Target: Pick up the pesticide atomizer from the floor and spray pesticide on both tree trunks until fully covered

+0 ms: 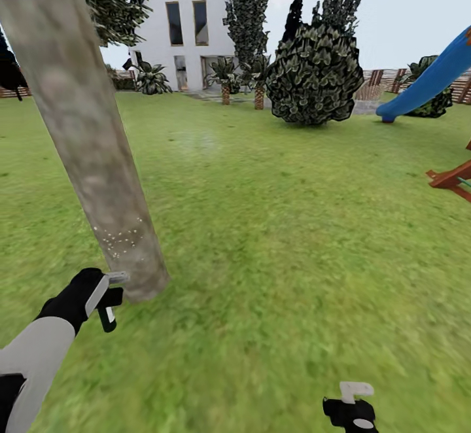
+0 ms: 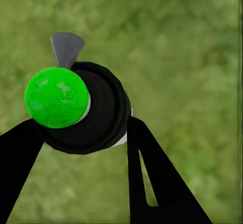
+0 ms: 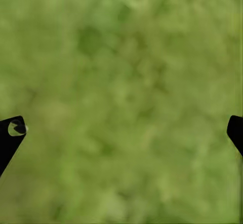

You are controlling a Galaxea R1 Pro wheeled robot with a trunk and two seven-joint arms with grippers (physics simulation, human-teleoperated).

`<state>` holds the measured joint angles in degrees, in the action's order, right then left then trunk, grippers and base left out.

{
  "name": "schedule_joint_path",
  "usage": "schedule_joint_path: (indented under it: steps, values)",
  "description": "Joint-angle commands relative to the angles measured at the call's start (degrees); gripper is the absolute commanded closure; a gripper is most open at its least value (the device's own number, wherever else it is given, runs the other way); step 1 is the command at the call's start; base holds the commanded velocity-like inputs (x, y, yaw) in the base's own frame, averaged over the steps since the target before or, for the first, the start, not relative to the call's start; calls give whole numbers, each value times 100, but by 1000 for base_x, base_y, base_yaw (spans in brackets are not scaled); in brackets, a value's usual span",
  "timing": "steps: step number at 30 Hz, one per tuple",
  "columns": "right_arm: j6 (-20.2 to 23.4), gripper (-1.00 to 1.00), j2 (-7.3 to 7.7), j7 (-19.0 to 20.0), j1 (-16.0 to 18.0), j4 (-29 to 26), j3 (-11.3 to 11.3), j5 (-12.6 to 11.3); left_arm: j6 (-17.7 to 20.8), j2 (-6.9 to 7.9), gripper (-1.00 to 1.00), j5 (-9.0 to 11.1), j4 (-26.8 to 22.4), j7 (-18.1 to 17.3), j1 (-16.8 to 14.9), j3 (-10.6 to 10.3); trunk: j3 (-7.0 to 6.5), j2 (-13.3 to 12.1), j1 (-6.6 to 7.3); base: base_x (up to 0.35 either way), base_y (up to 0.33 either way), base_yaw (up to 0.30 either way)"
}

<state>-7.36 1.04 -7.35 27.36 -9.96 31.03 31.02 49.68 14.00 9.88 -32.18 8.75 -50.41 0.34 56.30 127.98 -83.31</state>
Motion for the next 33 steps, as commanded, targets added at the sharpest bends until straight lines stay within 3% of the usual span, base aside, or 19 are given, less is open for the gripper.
schedule_joint_path:
  steps: [1, 5, 13, 28, 33]
  values:
    - [-28, -100, 2, -12, 6, 12, 43, 53, 24, -18, 100, 51, -8, 48, 1, -7, 5, 2, -1, 229, -206, 20]
    - [-28, -100, 25, -12, 6, 12, 44, 53, 24, -95, 100, 49, -10, 48, 4, -39, 5, 2, -1, 225, -206, 5]
    - [-28, -100, 20, -12, 6, 12, 44, 53, 26, -90, 100, 33, -77, 57, 5, -92, 5, 2, -1, 134, -245, 11]
    - [-28, -100, 8, -12, 6, 12, 43, 53, 24, -66, 100, 31, -78, 57, 5, -104, 5, 2, -1, 96, -265, 265]
    - [-28, -100, 10, -12, 6, 12, 43, 53, 24, -81, 100, 36, -87, 58, 5, -113, 5, 2, -1, 147, -264, 68]
